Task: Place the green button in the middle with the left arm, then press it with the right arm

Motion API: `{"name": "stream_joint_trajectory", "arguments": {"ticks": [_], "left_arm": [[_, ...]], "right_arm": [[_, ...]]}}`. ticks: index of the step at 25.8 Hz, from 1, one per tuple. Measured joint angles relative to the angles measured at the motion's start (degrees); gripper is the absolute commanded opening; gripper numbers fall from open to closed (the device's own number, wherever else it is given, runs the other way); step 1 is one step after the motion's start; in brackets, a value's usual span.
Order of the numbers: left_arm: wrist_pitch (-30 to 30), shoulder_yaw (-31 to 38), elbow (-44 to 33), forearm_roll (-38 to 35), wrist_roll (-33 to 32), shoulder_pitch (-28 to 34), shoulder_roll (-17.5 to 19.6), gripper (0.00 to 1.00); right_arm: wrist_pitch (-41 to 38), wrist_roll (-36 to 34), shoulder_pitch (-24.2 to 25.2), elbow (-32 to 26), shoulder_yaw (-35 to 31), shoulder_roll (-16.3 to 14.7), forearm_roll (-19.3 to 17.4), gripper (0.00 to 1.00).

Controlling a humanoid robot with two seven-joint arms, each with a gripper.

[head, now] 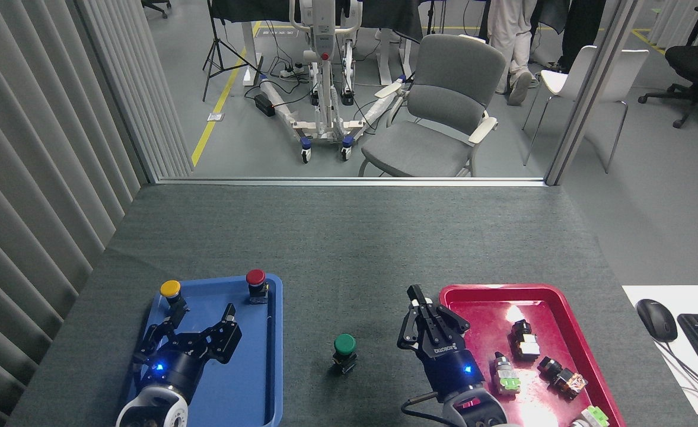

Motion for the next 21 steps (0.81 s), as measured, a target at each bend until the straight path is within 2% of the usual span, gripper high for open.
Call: {"name": "stream_joint_trajectory", "arguments": {"ticks": [2, 4, 7, 11, 13, 16, 21], "left_arm": [[0.7, -0.4, -0.1, -0.2, 0.2, 0.0, -0.3, 1.0], [0.9, -0.5, -0.2, -0.2, 0.3, 0.0, -0.5, 1.0], [0.9, -0.6, -0.2, -0.2, 0.4, 0.0, -0.5, 1.0], [-0.1, -0.6, 0.0, -0.2, 0.4, 0.0, -0.4, 1.0], [-0.6, -0.6, 0.0, -0.1, 0.4, 0.0, -0.3, 1.0], [-1.2, -0.6, 0.0, -0.1, 0.4, 0.0, -0.3, 1.0], [-3.1, -0.5, 0.4, -0.2, 0.5, -0.2, -0.1, 1.0]], "right_arm": [[0.8, -0.7, 0.3, 0.0, -1.2, -0.1, 0.0, 0.54], [1.8, -0.9, 0.7, 0.0, -2.5, -0.1, -0.5, 0.75], [3.0, -1.6, 1.0, 0.0, -4.0, 0.0, -3.4, 0.99], [3.5, -1.8, 1.2, 0.0, -4.4, 0.2, -12.1, 0.99], [3.5, -1.8, 1.2, 0.0, -4.3, 0.3, -15.3, 0.99], [3.5, -1.3, 1.2, 0.0, -4.2, 0.2, -17.4, 0.99], [3.3, -1.0, 1.2, 0.0, -4.2, 0.0, -18.1, 0.99]]}}
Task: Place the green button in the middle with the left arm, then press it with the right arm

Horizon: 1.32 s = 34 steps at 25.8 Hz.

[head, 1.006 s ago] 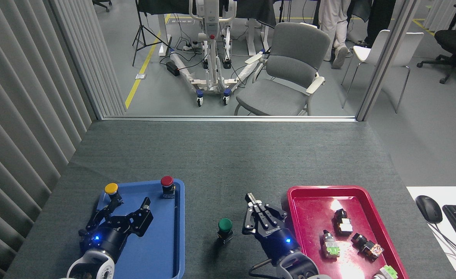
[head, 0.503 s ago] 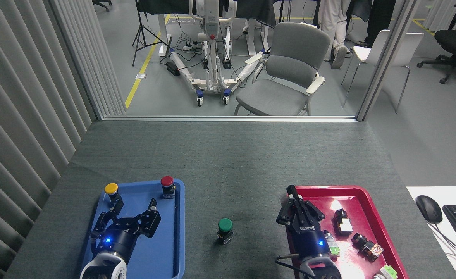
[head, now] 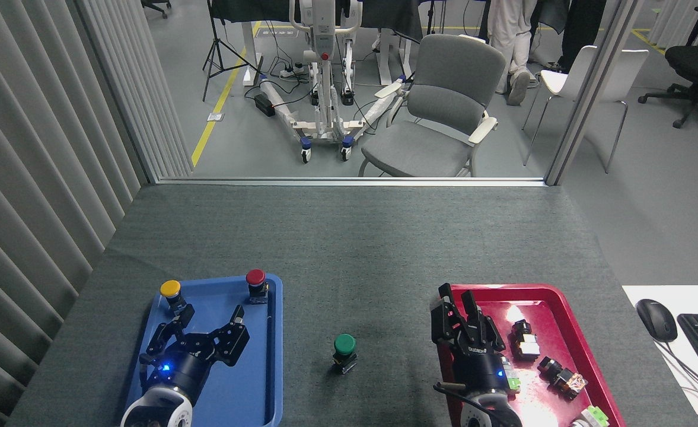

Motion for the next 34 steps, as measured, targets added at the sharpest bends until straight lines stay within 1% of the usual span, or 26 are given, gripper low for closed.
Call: {"name": "stream_joint_trajectory", "arguments": {"ticks": [3, 5, 6, 8, 9, 12, 14, 16, 22, 25, 30, 34], "left_arm": [[-0.9, 0.0, 0.0, -0.1, 0.0, 0.1, 0.1, 1.0], [-1.3, 0.0, -0.1, -0.2, 0.1, 0.1, 0.2, 1.0], [-1.4, 0.0, -0.1, -0.3, 0.1, 0.1, 0.2, 1.0], [-1.5, -0.1, -0.2, -0.5, 0.1, 0.2, 0.2, 1.0], [-1.5, -0.1, -0.3, -0.7, 0.1, 0.2, 0.2, 1.0], [-1.7, -0.1, -0.3, -1.7, 0.1, 0.2, 0.2, 1.0], [-2.2, -0.2, -0.3, -2.3, 0.1, 0.3, 0.2, 1.0], [-2.7, -0.2, -0.1, -3.4, 0.3, 0.4, 0.2, 1.0], [-3.2, -0.2, 0.7, -9.0, 1.2, 0.4, -0.3, 1.0], [-3.3, -0.1, 2.1, -9.7, 1.7, 0.3, -0.7, 1.0], [-4.4, 0.0, 2.4, -9.8, 3.9, 0.2, -1.5, 1.0], [-7.5, 0.5, 2.3, -9.0, 4.0, 0.2, -1.6, 1.0]], "right_arm": [[0.1, 0.0, 0.0, 0.0, 0.0, -0.1, 0.4, 0.99], [0.2, 0.0, 0.0, -0.1, -0.1, -0.3, 2.3, 0.99], [0.3, 0.0, 0.0, -0.1, -0.2, -0.5, 3.7, 0.99], [0.4, 0.1, 0.0, -0.6, -0.4, -0.7, 7.8, 0.99], [0.4, 0.1, 0.1, -1.0, -0.5, -0.8, 10.5, 0.99], [1.0, 0.2, 0.4, -1.8, -0.7, -1.1, 16.8, 0.99], [1.2, 0.2, 0.5, -2.1, -1.3, -1.3, 19.6, 0.99], [1.3, 0.1, 0.8, -2.4, -2.0, -1.4, 21.3, 0.99], [1.6, 0.0, 1.5, -3.1, -3.3, -1.4, 24.2, 0.99], [1.6, 0.0, 1.8, -3.3, -4.1, -1.3, 26.2, 0.99], [1.7, 0.0, 2.6, -4.1, -4.6, -1.1, 31.7, 0.99], [1.5, 0.0, 3.1, -4.5, -4.8, -1.0, 33.2, 0.99]]}}
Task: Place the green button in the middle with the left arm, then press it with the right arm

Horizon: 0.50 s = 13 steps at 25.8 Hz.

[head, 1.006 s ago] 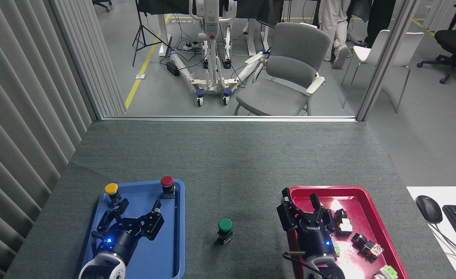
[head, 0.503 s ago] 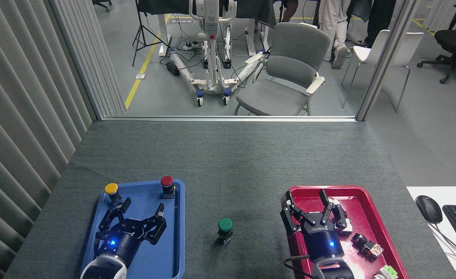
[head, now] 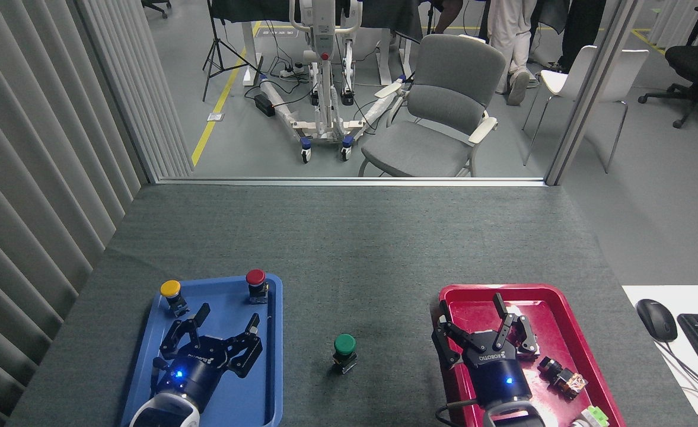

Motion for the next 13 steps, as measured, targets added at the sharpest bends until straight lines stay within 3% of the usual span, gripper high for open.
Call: {"name": "stream_joint_trajectory", "arguments": {"ticks": [13], "left_arm": [[-1.8, 0.6, 2.0, 4.0, -0.6, -0.3, 0.3, 1.0]], "right_arm": [[-0.5, -0.3, 0.4, -0.2, -0.1, 0.2, -0.2, 0.99]]}}
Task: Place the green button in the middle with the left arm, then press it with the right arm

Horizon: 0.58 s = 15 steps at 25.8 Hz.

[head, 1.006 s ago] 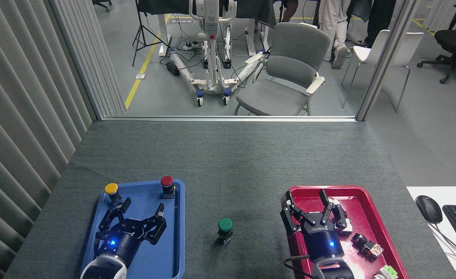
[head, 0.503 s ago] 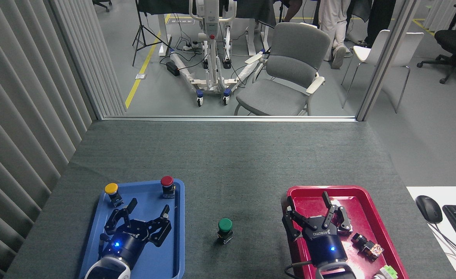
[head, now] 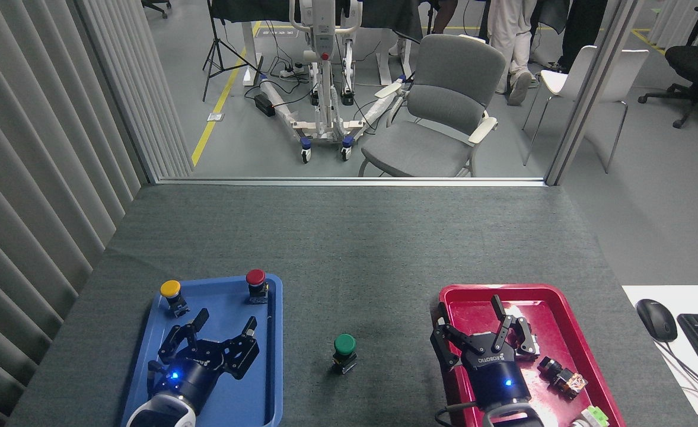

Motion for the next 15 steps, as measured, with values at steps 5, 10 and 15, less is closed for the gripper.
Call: {"name": "stream_joint_trajectory", "arguments": {"ticks": [5, 10, 15], "left_arm": [[-1.4, 0.0, 0.6, 0.6, 0.0, -0.4, 0.2, 1.0], [-6.3, 0.0, 0.8, 0.6, 0.0, -0.1, 0.3, 1.0], [-8.2, -0.1, 0.8, 0.5, 0.1, 0.0, 0.1, 1.0]], "right_arm": [[0.0, 3.0, 0.2, 0.0, 0.1, 0.1, -0.1, 0.99], [0.0, 6.3, 0.1, 0.0, 0.1, 0.4, -1.3, 0.99], [0.0, 7.1, 0.1, 0.0, 0.1, 0.5, -2.0, 0.95]]}}
